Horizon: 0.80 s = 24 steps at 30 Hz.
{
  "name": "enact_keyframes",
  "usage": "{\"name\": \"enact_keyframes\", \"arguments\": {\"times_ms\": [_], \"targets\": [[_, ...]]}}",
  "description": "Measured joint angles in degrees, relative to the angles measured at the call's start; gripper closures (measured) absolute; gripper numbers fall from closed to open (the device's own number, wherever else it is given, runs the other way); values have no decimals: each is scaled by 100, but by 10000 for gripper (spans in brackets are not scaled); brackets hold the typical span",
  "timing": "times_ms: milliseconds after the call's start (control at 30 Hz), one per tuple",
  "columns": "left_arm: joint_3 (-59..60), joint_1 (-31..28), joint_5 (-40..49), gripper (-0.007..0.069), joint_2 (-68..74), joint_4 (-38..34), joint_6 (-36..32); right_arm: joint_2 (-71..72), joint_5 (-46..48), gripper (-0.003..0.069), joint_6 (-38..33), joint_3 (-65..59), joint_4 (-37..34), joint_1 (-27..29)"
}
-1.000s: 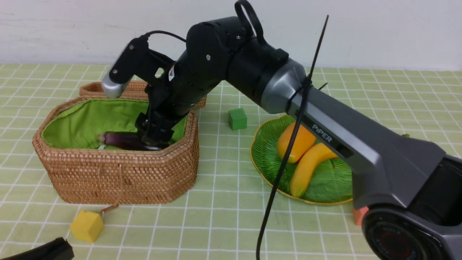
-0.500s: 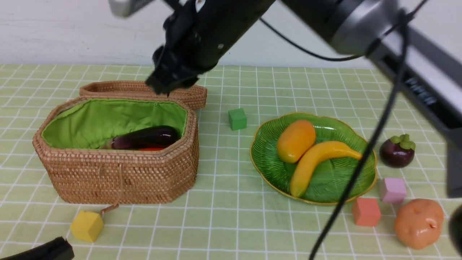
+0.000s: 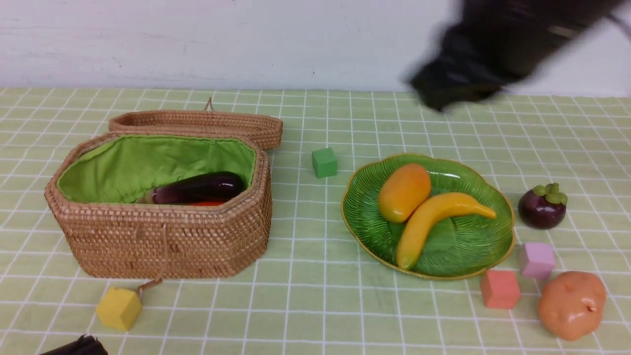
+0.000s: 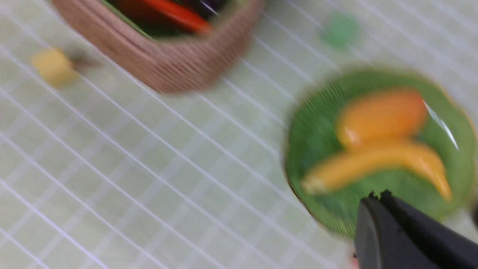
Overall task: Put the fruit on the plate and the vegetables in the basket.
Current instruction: Use the right arm to grab a mangosteen and put it into the right plate
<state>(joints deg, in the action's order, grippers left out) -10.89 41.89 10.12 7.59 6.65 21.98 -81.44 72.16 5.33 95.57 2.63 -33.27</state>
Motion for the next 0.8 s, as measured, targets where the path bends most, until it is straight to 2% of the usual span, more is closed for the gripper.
{"name": "enact_keyframes", "arguments": {"times_ms": [100,133,233,333,367,467,700,733,767,800], "targets": [[0,0,4,604,0,-245,12,694,6,666,393,-1123,57,825],[0,0,4,604,0,-272,12,765,6,665,417,-1187,57,880],[0,0,4,603,0,-375,12,1126,1,652,710,-2095,-22,1743],[0,0,4,603,0,-405,12,1178,-17,619,805,-2660,-263,2315],[0,0,4,603,0,-405,12,1170,-24,612,813,-2693,-323,2345],[0,0,4,603,0,-415,12,1015,-224,528,851,-3125,-600,2692],[0,0,30,603,0,-428,12,193,-1118,204,1185,-3362,-692,3016],[0,0,30,603,0,-427,12,143,-1165,186,1198,-3362,-692,3030],[0,0,30,603,0,-427,12,-61,-1598,125,1313,-3344,-697,3152],[0,0,30,603,0,-427,12,-145,-1790,95,1353,-3315,-711,3221]]}}
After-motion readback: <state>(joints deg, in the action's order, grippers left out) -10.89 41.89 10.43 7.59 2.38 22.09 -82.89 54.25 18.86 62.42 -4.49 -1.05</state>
